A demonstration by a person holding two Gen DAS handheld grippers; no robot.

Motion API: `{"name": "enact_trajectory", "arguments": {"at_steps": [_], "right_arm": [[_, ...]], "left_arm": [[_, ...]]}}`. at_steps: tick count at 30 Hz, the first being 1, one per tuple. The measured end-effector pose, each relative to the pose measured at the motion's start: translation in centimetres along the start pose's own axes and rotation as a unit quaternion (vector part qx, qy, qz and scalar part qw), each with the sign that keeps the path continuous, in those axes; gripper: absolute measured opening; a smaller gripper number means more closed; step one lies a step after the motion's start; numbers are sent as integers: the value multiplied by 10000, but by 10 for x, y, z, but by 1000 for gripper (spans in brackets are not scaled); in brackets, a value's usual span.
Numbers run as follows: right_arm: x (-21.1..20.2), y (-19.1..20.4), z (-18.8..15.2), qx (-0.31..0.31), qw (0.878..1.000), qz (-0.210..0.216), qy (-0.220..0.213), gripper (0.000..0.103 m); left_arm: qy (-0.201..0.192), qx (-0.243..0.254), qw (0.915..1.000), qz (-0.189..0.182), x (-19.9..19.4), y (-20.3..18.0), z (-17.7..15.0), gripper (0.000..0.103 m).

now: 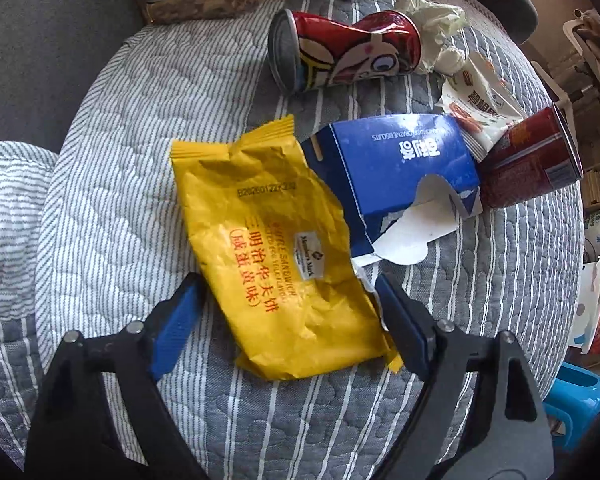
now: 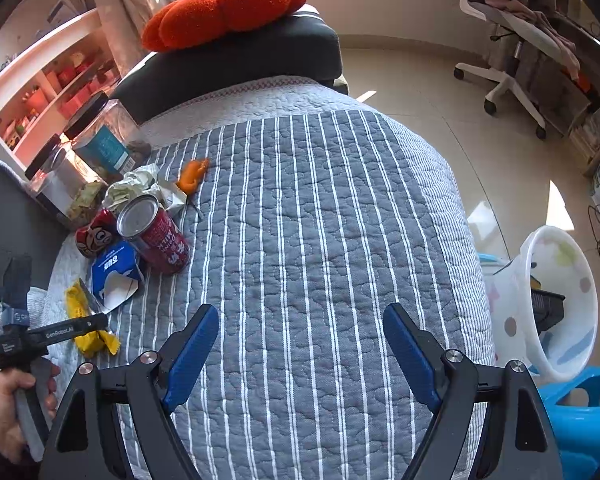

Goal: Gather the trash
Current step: 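Move both tools back over the bed toward the yellow snack wrapper, then grasp the yellow snack wrapper with the left tool while the right tool grasps the red can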

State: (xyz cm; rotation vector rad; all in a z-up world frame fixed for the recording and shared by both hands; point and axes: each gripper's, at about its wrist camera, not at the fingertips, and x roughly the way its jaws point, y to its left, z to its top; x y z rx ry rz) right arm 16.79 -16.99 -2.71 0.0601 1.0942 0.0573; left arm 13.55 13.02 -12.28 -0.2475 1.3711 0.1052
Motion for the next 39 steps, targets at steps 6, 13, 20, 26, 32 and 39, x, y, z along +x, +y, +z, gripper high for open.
{"name": "enact_trajectory", "arguments": {"at_steps": [6, 13, 20, 26, 32, 39], "right_arm": [[13, 31, 10, -54, 9996, 292, -6, 85], [37, 85, 26, -370, 9969, 673, -160, 85], [71, 124, 38, -612, 9946, 778, -304, 85], [89, 132, 48, -736, 9934, 753, -459, 76], [91, 128, 49, -782, 9911, 1004, -395, 54], [51, 98, 45, -637, 9916, 1013, -494, 54]], "left_arm": [[-80, 224, 9983, -524, -23, 0, -7, 46], [-776, 582, 9926, -725, -74, 1, -8, 45], [-1156, 634, 9894, -610, -93, 15, 9, 45], [-970, 558, 9905, -798, -83, 11, 18, 45], [-938, 669, 9912, -653, -82, 0, 17, 45], [-1044, 781, 9891, -678, -86, -21, 18, 45]]}}
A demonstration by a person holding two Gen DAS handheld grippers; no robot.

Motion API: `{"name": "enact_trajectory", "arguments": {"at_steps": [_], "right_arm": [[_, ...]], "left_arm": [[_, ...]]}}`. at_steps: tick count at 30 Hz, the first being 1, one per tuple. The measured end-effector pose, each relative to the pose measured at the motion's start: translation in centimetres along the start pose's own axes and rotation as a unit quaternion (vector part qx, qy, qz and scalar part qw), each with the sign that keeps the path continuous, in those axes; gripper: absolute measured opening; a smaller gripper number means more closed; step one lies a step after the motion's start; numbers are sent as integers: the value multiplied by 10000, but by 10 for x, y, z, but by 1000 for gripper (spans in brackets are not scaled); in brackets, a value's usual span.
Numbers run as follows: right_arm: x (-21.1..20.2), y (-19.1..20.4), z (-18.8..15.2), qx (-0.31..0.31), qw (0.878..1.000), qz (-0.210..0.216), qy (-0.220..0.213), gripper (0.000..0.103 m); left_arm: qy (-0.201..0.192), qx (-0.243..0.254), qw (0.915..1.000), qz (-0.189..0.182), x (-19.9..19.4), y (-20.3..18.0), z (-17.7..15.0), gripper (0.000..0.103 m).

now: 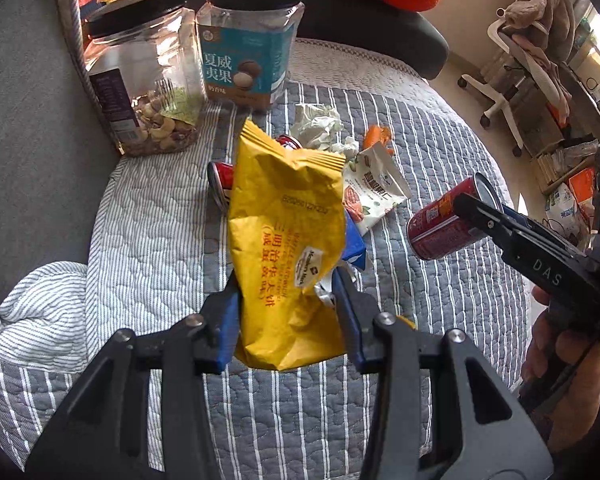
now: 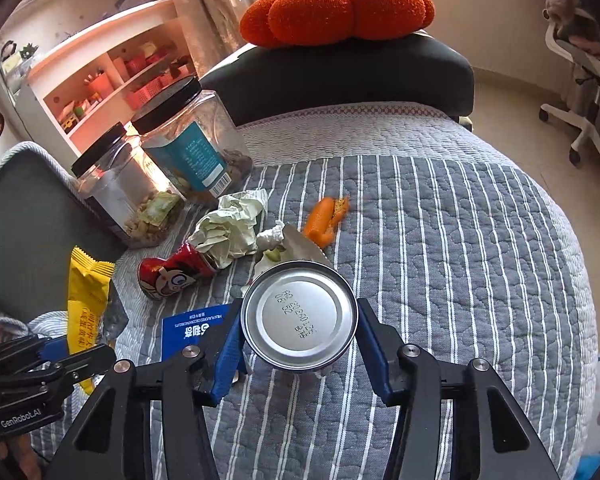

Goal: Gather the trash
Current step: 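Carry the yellow wrapper and red can over the white bucket with both tools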

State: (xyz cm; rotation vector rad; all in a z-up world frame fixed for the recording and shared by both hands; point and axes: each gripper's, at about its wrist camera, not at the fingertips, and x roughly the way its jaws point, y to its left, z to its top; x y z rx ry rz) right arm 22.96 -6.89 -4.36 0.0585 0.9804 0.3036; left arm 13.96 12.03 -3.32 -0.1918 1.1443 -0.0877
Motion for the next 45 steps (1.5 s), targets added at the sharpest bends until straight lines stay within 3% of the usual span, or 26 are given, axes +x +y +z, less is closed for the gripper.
{"name": "enact_trajectory", "arguments": {"at_steps": [10, 19, 26, 32, 45], "right_arm": [[-82, -91, -14, 577, 9967, -532, -188, 54], [-154, -169, -43, 1166, 9882, -921, -370, 54], [-204, -231, -78, 1638, 9775, -1237, -490, 54], [-244, -294, -111, 2262, 9598, -1544, -620, 54], [-282, -370, -156, 3005, 9346, -1791, -650, 54]], "left_arm": [[-47, 440, 9979, -477, 1, -67, -1, 45], [6, 1154, 9886, -963, 8, -159, -10, 45], [2, 1836, 9743, -1303, 11, -242, -24, 45], [148, 2345, 9584, -1619, 23, -316, -35, 45], [249, 2991, 9318, -2043, 67, -443, -41, 45]]}}
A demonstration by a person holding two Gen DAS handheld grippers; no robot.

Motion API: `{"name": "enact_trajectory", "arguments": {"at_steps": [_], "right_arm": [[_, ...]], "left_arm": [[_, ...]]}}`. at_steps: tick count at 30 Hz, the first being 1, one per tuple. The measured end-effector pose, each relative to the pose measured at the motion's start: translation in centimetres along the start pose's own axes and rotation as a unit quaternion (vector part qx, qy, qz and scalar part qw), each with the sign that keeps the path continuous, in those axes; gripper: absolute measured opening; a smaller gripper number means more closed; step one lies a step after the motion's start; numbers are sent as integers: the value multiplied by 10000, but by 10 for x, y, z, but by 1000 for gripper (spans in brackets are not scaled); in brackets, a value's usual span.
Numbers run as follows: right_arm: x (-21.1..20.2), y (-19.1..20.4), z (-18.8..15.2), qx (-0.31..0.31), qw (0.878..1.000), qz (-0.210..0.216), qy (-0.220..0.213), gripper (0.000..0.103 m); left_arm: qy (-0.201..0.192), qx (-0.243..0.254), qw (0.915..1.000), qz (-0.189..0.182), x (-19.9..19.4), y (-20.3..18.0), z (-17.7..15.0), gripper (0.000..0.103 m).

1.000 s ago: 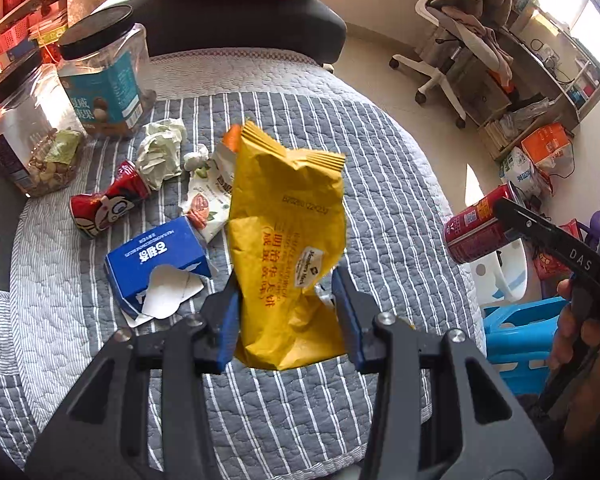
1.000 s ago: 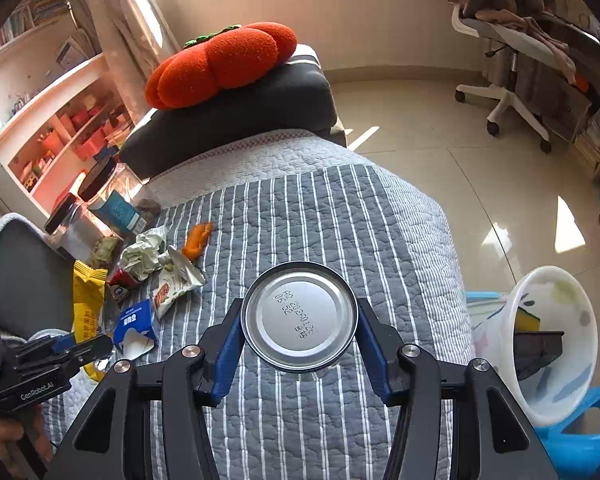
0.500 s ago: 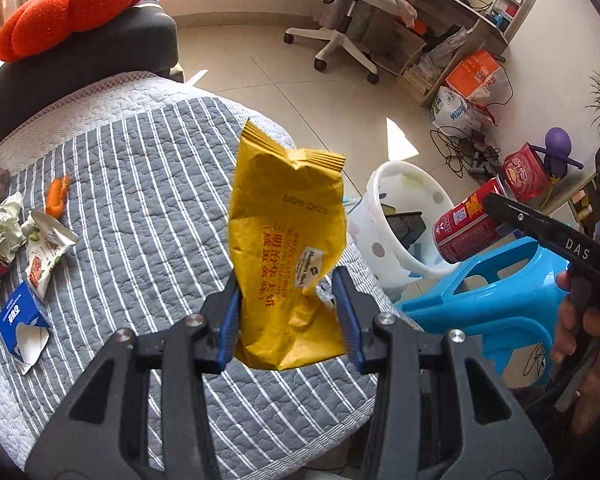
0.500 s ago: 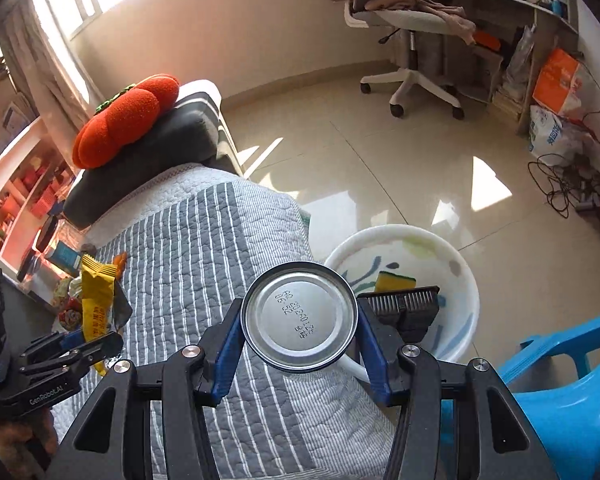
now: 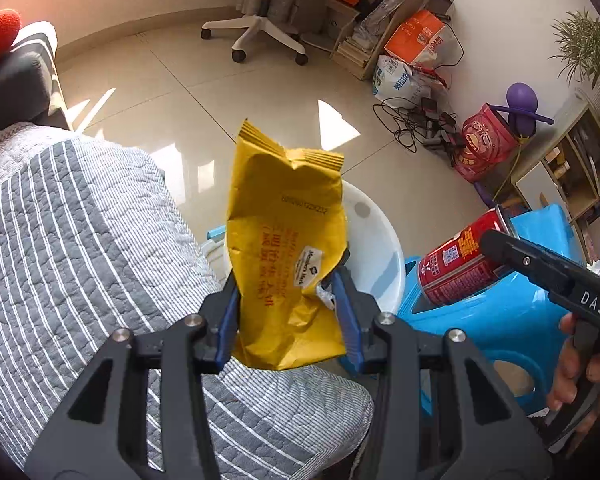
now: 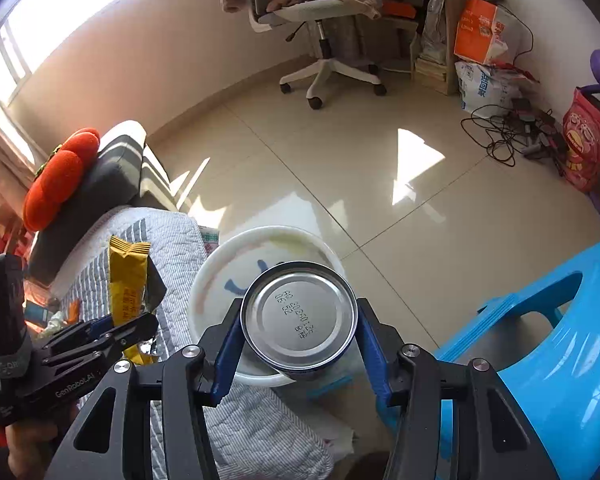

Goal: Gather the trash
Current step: 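Carry the yellow wrapper and red can over the white bucket with both tools, then open both tools to drop the wrapper and can into the bucket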

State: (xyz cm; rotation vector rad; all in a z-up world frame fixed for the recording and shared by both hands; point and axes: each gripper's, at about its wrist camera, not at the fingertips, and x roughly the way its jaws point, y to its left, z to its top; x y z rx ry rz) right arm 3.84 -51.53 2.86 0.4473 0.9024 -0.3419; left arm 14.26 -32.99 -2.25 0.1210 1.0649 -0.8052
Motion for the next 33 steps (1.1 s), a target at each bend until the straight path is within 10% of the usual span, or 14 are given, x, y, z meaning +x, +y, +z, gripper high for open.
{"name": "enact_trajectory", "arguments": {"at_steps": [14, 33], "right_arm": [[12, -12, 11, 276, 9996, 36, 75, 54], [60, 34, 18, 132, 9997, -90, 201, 55]], "left_arm": [[-24, 487, 9987, 158, 13, -6, 2, 98], [-266, -401, 9967, 658, -83, 91, -56, 102]]}}
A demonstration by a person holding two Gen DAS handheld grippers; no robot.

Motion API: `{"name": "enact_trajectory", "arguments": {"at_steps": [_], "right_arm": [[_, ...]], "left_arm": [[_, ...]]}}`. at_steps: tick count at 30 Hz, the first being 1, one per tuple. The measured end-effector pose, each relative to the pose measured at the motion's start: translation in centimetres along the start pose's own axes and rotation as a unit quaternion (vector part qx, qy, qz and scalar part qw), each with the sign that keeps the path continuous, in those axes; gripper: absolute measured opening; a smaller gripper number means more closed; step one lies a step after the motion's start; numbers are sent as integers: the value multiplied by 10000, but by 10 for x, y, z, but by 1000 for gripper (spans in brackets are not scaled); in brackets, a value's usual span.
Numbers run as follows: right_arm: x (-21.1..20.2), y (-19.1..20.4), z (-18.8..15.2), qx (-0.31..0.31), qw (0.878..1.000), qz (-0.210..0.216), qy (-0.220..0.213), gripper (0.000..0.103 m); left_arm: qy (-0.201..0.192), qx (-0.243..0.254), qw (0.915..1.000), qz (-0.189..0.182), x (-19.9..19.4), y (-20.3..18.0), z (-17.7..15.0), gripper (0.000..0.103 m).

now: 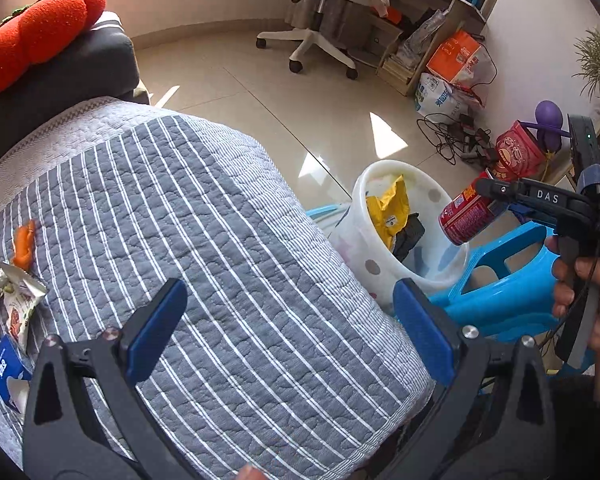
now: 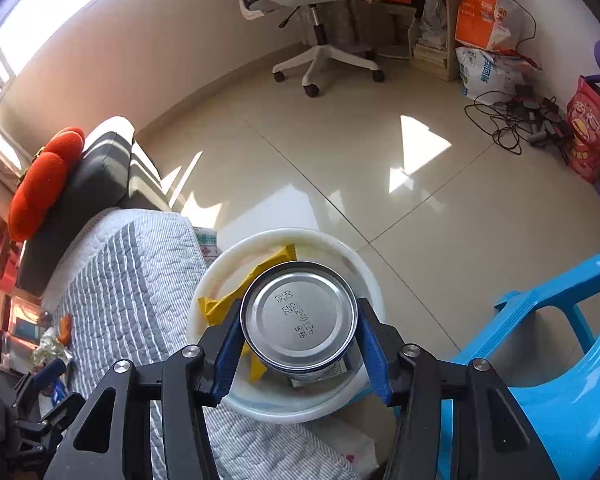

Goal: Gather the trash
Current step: 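Open both tools to drop the wrapper and can into the bucket, then move both tools back over the bed toward the blue tissue box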

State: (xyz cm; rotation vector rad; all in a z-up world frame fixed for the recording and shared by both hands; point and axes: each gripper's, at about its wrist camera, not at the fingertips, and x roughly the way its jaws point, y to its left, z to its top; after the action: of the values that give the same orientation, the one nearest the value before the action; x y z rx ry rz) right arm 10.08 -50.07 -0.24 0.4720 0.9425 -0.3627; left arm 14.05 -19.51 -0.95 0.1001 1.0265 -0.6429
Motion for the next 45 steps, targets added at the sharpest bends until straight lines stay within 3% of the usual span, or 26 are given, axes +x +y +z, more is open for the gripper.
{"name": "enact_trajectory", "arguments": {"at_steps": [2, 4, 9, 26, 39, 42, 45], "right_arm": [[5, 2, 0, 85, 9999, -39, 51, 57], [6, 3, -1, 186, 9998, -33, 71, 73], [-1, 19, -5, -14, 10000, -51, 83, 79], [-13, 123, -54, -1259, 9909, 274, 389, 84], [2, 207, -96, -2188, 9730, 453, 586, 85], [11, 217, -102, -2229, 9713, 451, 699, 85], [20, 226, -107, -2232, 9704, 468, 799, 85]], "left_arm": [[-44, -126, 9999, 60, -7, 8, -4, 102], [-56, -232, 9997, 113, -13, 16, -9, 102], [-49, -444, 9988, 223, -28, 35, -18, 102], [38, -1189, 9891, 870, -82, 119, -65, 102], [184, -2088, 9700, 1233, -116, 205, -106, 102], [481, -1972, 9707, 1288, -103, 221, -111, 102], [683, -1390, 9762, 1518, -83, 229, -109, 102]]}}
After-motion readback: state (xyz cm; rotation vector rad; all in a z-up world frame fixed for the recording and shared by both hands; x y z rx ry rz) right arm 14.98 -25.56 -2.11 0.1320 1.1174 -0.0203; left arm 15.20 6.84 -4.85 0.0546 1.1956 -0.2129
